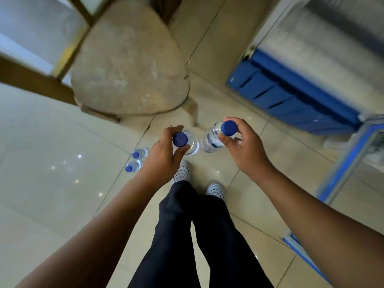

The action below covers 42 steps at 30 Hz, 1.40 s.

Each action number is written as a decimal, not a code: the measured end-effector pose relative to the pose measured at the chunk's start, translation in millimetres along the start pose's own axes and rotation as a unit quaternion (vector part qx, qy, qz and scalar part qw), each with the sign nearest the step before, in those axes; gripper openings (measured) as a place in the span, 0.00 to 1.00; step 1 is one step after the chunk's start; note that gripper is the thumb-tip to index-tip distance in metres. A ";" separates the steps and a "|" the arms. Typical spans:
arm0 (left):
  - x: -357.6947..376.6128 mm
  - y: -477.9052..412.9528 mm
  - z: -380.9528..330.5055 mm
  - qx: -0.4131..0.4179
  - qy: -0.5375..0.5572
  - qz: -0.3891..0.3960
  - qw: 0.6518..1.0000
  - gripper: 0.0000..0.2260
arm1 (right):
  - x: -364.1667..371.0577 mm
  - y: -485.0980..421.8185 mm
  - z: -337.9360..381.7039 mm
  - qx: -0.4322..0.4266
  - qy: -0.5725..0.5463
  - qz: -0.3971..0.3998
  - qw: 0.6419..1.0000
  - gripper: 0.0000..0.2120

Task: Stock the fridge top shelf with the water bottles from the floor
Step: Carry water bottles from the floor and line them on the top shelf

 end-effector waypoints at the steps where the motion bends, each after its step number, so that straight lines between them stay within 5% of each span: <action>1: -15.0 -3.9 -29.5 0.020 0.008 -0.004 1.000 0.18 | -18.5 10.2 26.1 -0.014 -0.005 -0.008 1.000 0.15; 9: -118.2 -47.8 -260.1 0.205 0.043 -0.017 0.978 0.10 | -185.6 86.3 216.7 -0.119 -0.078 -0.100 0.985 0.13; 15: -143.4 -90.1 -416.3 0.283 0.066 -0.020 0.957 0.06 | -302.1 125.5 309.0 -0.209 -0.186 -0.190 0.941 0.10; 26: -102.0 -175.6 -662.9 0.406 0.182 0.023 0.895 0.06 | -510.2 136.1 387.9 -0.308 -0.338 -0.280 0.844 0.07; 36: -73.3 -244.8 -835.1 0.483 0.190 0.001 0.855 0.08 | -676.6 117.0 445.2 -0.334 -0.310 -0.336 0.824 0.16; 42: -78.0 -276.4 -912.1 0.506 0.191 -0.021 0.841 0.13 | -733.9 103.6 485.0 -0.370 -0.339 -0.318 0.804 0.10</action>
Point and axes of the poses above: each hand's wrist, its own y-axis away from the middle knuckle, its own x-axis out of the palm, z = x × y, the point moved 7 cm from there along -y, towards the middle knuckle, and after that the axes turned 9 degrees about x, right-handed, at the moved point
